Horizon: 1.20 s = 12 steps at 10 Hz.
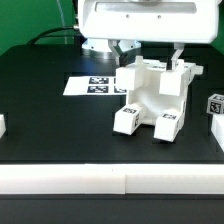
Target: Assemble chair
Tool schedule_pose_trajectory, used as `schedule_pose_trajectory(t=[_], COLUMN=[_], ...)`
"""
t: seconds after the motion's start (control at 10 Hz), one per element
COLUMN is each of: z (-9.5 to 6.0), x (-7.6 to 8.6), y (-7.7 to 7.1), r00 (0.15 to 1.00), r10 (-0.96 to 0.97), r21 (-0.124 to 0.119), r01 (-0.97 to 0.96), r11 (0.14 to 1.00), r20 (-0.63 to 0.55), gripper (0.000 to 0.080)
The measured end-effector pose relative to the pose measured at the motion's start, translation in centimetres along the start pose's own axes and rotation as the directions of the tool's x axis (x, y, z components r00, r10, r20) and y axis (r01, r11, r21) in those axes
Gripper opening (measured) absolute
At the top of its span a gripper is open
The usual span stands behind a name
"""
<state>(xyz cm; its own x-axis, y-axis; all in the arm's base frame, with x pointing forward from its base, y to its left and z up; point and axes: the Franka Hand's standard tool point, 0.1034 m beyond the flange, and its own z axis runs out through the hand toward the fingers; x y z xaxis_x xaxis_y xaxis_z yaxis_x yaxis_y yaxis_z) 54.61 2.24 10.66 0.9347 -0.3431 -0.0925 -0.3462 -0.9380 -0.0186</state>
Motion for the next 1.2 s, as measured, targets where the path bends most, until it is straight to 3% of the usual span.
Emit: schedule_pose_trajectory(t=[0.2, 0.4, 0.7, 0.8, 1.0, 1.2], z=[-0.4, -2.0, -3.0, -3.3, -2.9, -2.8], x=[0.8, 0.2, -0.8, -1.8, -5.4, -5.3], y=[-0.4, -1.3, -2.2, -2.9, -4.2, -4.0], r00=[1.000, 1.000, 1.000, 1.000, 0.999, 0.999], r10=[-0.001, -0.006, -0.024, -0.023, -0.039, -0.045], r21=[0.002, 0.013, 0.025, 0.029, 0.032, 0.030], r01=[0.001, 0.006, 0.024, 0.024, 0.039, 0.045], r11=[1.000, 1.000, 0.999, 0.999, 0.999, 0.999], r20=[-0.006, 0.000, -0.008, -0.008, 0.005, 0.007], gripper=[0.0648, 0.0648, 0.0648, 0.0648, 0.0648, 0.0648])
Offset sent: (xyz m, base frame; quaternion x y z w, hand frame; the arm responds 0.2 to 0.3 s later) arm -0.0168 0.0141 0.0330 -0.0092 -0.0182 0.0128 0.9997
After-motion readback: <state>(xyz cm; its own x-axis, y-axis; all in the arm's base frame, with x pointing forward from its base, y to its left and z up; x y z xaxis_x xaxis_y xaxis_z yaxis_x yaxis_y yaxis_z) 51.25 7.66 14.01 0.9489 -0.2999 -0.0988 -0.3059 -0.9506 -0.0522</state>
